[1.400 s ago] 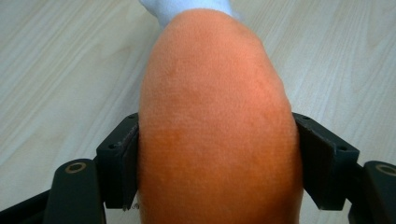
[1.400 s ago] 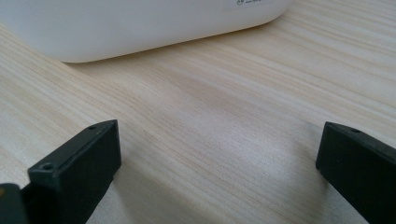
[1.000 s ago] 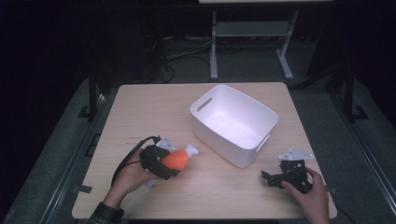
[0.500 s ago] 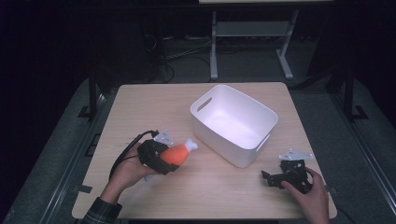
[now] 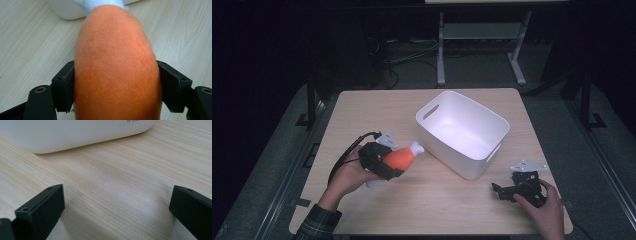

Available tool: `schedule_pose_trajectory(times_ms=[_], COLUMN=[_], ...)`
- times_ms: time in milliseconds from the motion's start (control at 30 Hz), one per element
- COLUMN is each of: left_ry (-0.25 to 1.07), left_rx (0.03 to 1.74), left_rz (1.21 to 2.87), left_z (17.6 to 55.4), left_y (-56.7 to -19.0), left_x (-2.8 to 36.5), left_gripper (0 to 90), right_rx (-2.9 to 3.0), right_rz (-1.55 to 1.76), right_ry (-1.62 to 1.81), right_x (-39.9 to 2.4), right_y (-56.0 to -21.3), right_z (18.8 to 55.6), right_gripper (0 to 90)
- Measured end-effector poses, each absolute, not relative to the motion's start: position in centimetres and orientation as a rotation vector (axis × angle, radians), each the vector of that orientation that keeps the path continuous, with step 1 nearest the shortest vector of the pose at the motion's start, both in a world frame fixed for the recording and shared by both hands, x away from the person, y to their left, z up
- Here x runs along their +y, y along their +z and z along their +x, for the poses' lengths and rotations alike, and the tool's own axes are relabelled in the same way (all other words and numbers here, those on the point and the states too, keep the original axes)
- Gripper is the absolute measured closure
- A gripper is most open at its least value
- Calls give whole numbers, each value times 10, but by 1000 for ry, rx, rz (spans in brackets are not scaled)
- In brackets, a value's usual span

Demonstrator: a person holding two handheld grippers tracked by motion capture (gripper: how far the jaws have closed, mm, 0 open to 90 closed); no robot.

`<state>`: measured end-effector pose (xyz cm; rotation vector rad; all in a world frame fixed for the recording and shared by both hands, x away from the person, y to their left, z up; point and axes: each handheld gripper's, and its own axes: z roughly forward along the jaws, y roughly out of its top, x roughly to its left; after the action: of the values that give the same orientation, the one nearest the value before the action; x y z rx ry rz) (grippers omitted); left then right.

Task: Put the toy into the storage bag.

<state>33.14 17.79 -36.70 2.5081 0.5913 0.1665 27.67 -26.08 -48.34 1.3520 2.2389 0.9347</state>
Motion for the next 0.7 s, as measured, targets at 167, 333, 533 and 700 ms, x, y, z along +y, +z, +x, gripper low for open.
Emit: schedule_pose_trajectory(times_ms=[167,333,533,700], left_ry=[172,168,177,185], left_rx=[588,582,575,570], left_rz=[2505,2501,2496,2491], left_z=[335,338,341,343], left_y=[-362,-357,-349,-343], left_x=[179,179,177,177], left_gripper=[254,254,254,254], right_rx=[2240,2240,2240,2240], right_rz=[1352,1353,1352,1351], right_ry=[936,936,936,936], right_x=[-261,-261,-261,-261], right_y=[-483,-483,-483,-483], right_z=[277,277,277,277], right_gripper=[0,0,0,0])
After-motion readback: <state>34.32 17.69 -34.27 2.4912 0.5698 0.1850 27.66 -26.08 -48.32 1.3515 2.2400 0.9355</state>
